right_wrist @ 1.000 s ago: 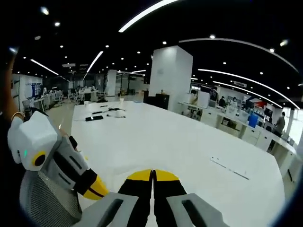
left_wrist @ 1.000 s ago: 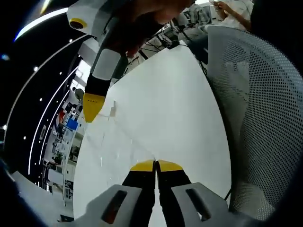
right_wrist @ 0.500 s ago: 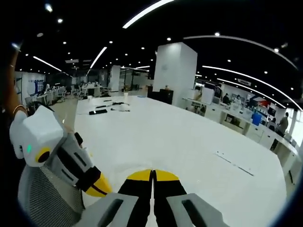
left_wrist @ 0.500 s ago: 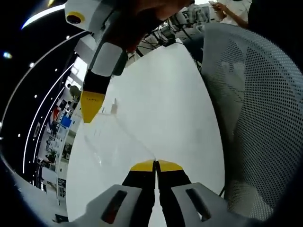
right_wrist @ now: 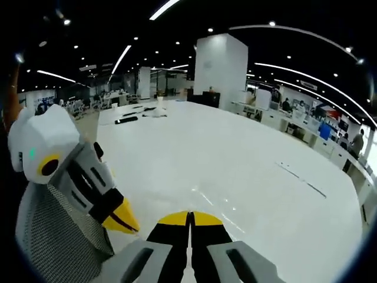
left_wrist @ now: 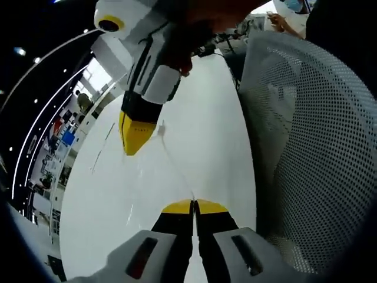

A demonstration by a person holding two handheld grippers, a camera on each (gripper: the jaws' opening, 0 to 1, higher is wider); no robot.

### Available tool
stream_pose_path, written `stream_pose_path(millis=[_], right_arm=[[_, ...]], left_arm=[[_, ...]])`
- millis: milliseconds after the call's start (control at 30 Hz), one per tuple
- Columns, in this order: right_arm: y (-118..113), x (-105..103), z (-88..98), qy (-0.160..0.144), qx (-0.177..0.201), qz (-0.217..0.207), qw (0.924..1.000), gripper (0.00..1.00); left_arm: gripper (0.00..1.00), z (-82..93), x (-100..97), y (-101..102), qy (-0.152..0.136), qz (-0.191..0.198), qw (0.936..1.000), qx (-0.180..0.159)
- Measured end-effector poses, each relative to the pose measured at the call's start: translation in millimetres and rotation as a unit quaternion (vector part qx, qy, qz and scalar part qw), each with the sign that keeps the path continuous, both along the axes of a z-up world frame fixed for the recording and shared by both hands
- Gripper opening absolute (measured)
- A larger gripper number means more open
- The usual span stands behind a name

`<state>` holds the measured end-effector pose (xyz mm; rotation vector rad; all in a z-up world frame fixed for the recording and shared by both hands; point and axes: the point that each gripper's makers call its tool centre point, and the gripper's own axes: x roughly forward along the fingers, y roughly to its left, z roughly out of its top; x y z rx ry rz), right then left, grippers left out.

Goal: Open the resealable bag by pulling the two sides of the seal apart until the entire bag opening is separated and visibly accessible.

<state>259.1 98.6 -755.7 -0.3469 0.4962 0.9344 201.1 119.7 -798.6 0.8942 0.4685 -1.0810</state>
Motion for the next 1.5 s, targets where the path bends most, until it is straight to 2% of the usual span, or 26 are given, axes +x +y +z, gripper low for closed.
stream_pose_path(millis=[267,367,433,467,567,633,667,733,800,833,867,900,967,1000,1033,1133,1267,1367,1433,1500], right_arm=[[6.1,8.1,-7.0,-0.009,-0.021,0.011,0.9997,0.00],[4.7,15.1,-7.2,-0.018,-0.030,0.009,0.9993,0.00],[3.1,20.9,-7.1,-0.023,-0.034,0.005,0.9991,0.00],[2.1,24.6,-7.6,-0.026,-0.037,0.002,0.9990,0.00],[1.4,32.7,-8.4,-0.032,-0.041,0.000,0.9987,0.00],[1.0,37.8,-9.2,-0.047,-0.057,0.012,0.9972,0.00],[1.4,38.8,-9.9,-0.050,-0.059,0.016,0.9968,0.00],[1.3,41.2,-10.4,-0.064,-0.072,0.034,0.9948,0.00],[-0.1,43.4,-11.8,-0.067,-0.080,0.039,0.9937,0.00],[-0.7,45.6,-12.9,-0.067,-0.081,0.042,0.9935,0.00],[-1.3,46.8,-13.6,-0.068,-0.083,0.044,0.9932,0.00],[-2.7,48.9,-15.1,-0.070,-0.090,0.049,0.9923,0.00],[-5.6,51.9,-17.2,-0.078,-0.105,0.057,0.9898,0.00],[-6.8,53.5,-17.4,-0.085,-0.112,0.062,0.9882,0.00],[-8.7,56.5,-16.3,-0.094,-0.116,0.059,0.9870,0.00],[-11.3,60.9,-18.1,-0.094,-0.119,0.055,0.9869,0.00],[-12.0,66.0,-20.0,-0.104,-0.132,0.064,0.9836,0.00],[-11.1,67.8,-22.8,-0.101,-0.132,0.070,0.9835,0.00],[-12.5,69.4,-26.4,-0.106,-0.148,0.085,0.9795,0.00],[-13.7,72.1,-27.1,-0.103,-0.147,0.083,0.9803,0.00]], left_arm=[[0.00,4.1,8.5,8.1,-0.003,0.031,0.9995,-0.010],[0.06,10.8,12.8,8.6,-0.007,0.049,0.9984,-0.026],[0.08,17.1,16.4,7.3,-0.006,0.072,0.9956,-0.059],[0.08,19.5,17.1,7.6,0.004,0.088,0.9931,-0.078],[0.11,25.6,19.6,10.8,0.009,0.114,0.9882,-0.102],[0.15,33.1,23.5,14.8,0.010,0.143,0.9806,-0.134],[0.17,40.0,27.0,17.5,0.007,0.162,0.9744,-0.156],[0.21,48.3,31.5,25.7,0.013,0.199,0.9633,-0.180],[0.23,53.7,35.4,31.4,0.014,0.218,0.9556,-0.197],[0.24,55.9,37.0,35.7,0.021,0.234,0.9488,-0.211],[0.25,57.0,38.1,38.3,0.026,0.242,0.9448,-0.219],[0.27,57.4,39.0,40.9,0.043,0.258,0.9344,-0.242],[0.32,56.7,41.8,47.9,0.065,0.280,0.9189,-0.271],[0.34,55.4,43.6,52.6,0.066,0.289,0.9156,-0.272],[0.36,52.8,44.9,58.6,0.066,0.293,0.9160,-0.266],[0.40,49.5,46.1,68.0,0.065,0.305,0.9136,-0.261],[0.42,46.7,46.4,81.5,0.062,0.326,0.9059,-0.263],[0.48,48.5,46.7,87.7,0.058,0.347,0.8961,-0.271],[0.49,50.0,45.8,88.4,0.045,0.338,0.9042,-0.257],[0.51,51.5,45.4,86.5,0.046,0.335,0.9049,-0.258]])
